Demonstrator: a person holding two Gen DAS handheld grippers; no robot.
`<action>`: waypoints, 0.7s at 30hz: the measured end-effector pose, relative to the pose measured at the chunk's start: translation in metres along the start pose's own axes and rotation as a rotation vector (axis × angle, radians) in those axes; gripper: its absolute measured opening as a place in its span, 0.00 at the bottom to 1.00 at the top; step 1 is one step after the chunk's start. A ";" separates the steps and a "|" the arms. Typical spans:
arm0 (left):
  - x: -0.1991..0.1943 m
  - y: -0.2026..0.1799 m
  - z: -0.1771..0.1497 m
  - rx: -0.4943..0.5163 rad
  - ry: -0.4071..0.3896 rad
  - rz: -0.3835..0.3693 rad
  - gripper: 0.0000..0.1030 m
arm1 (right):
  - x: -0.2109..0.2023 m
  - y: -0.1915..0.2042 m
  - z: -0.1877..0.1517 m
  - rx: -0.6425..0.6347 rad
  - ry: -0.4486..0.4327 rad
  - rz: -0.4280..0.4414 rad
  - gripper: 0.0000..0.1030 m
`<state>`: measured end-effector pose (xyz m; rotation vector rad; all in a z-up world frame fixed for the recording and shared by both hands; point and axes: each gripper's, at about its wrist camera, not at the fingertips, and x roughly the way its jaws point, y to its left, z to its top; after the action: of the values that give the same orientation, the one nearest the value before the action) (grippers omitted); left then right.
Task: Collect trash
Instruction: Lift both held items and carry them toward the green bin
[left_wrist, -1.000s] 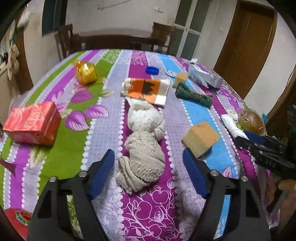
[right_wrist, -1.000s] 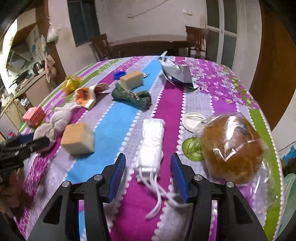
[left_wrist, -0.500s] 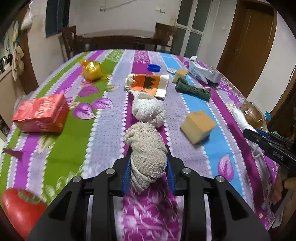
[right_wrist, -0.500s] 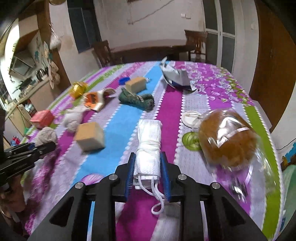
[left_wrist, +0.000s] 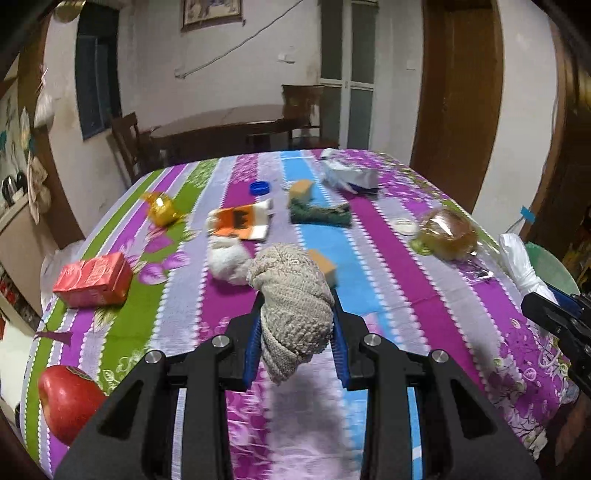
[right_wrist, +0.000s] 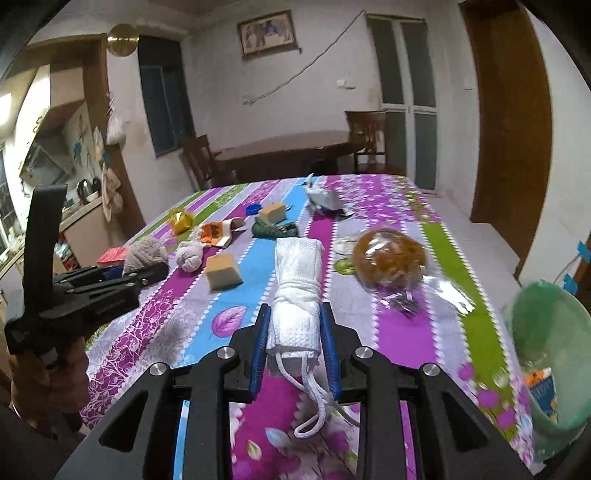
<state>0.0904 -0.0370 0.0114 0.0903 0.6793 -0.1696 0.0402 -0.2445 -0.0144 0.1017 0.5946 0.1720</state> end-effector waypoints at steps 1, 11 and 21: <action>-0.002 -0.009 -0.001 0.020 -0.013 0.016 0.29 | -0.005 -0.001 -0.003 -0.001 -0.007 -0.015 0.27; -0.006 -0.054 -0.011 0.109 -0.026 0.017 0.29 | -0.032 -0.016 -0.023 0.019 -0.025 -0.046 0.27; -0.006 -0.060 -0.013 0.124 -0.030 0.027 0.29 | -0.042 -0.016 -0.027 0.022 -0.035 -0.060 0.27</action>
<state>0.0668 -0.0931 0.0034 0.2151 0.6370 -0.1862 -0.0067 -0.2670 -0.0158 0.1076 0.5637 0.1053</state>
